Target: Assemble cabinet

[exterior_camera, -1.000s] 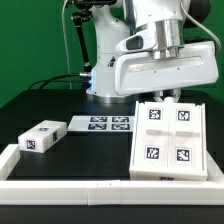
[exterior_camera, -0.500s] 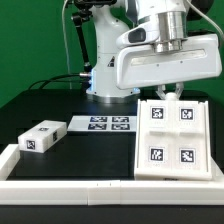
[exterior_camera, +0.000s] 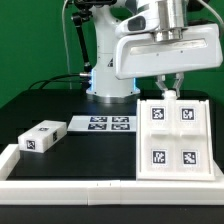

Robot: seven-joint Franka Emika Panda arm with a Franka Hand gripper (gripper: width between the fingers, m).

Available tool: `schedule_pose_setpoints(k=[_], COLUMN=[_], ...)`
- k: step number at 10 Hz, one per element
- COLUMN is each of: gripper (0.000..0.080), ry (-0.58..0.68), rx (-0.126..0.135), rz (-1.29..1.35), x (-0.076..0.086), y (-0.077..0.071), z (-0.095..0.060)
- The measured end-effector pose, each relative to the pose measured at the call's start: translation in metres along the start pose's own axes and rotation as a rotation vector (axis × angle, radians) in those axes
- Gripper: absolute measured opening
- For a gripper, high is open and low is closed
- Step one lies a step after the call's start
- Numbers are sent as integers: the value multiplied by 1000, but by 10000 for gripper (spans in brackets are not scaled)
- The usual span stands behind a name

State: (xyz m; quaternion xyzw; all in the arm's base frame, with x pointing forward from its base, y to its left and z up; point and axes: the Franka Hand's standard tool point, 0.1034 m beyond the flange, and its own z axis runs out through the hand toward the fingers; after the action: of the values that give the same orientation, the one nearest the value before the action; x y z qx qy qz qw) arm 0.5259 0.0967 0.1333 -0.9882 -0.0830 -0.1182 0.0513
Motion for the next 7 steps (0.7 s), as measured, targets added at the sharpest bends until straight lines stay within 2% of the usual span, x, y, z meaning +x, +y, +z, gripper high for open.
schedule_pose_setpoints(k=[2, 7], gripper=[1, 1], ry=[3, -3], rx=[3, 9], rz=[-1, -3], x=[13, 22], y=[3, 0], z=[-4, -3])
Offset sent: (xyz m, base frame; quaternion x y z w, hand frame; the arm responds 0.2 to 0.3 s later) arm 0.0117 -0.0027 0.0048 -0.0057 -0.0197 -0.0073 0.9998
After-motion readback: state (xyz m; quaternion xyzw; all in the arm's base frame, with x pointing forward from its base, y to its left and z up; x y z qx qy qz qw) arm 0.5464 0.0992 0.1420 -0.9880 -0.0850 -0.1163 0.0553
